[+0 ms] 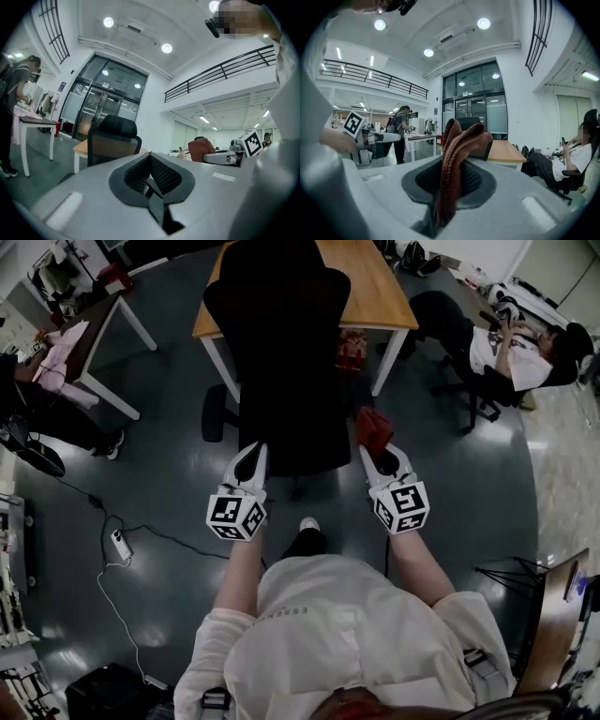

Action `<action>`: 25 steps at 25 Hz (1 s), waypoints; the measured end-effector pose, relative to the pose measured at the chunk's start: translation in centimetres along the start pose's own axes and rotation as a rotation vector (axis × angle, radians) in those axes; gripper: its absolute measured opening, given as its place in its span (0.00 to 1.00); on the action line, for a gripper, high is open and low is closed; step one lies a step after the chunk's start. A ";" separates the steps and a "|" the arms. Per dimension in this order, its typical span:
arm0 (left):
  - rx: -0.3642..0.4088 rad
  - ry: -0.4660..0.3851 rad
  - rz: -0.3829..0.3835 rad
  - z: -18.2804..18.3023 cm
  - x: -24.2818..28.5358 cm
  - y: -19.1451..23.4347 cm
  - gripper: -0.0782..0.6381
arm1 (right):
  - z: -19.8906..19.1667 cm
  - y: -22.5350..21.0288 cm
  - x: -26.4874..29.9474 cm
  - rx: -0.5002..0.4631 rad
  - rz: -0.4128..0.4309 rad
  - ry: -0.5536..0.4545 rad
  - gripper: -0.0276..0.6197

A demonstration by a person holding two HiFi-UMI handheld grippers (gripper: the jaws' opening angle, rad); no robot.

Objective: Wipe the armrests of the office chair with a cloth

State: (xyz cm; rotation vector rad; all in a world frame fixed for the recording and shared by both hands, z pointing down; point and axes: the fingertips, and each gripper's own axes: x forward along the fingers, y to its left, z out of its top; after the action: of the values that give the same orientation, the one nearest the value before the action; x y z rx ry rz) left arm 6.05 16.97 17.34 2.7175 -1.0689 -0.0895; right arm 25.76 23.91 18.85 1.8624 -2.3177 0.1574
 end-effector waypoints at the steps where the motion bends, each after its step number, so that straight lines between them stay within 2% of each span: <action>1: -0.001 -0.001 0.005 -0.1 -1.1 -0.8 0.13 | 0.0 0.5 -1.2 -0.004 0.003 -0.001 0.12; 11: -0.013 0.002 0.028 -1.6 -11.2 -7.6 0.13 | -0.7 5.4 -11.2 -0.034 0.018 -0.006 0.12; 18: -0.015 0.000 0.024 -2.3 -16.7 -9.0 0.13 | -2.7 9.2 -15.6 -0.025 0.010 0.023 0.12; 25: 0.011 0.024 -0.011 -2.7 -21.9 -9.3 0.13 | -3.8 13.8 -18.7 -0.020 -0.021 0.018 0.12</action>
State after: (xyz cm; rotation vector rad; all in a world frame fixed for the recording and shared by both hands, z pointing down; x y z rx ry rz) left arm -3.48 38.92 17.32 2.7271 -1.0501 -0.0525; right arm 16.44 45.51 19.24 1.8670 -2.2790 0.1480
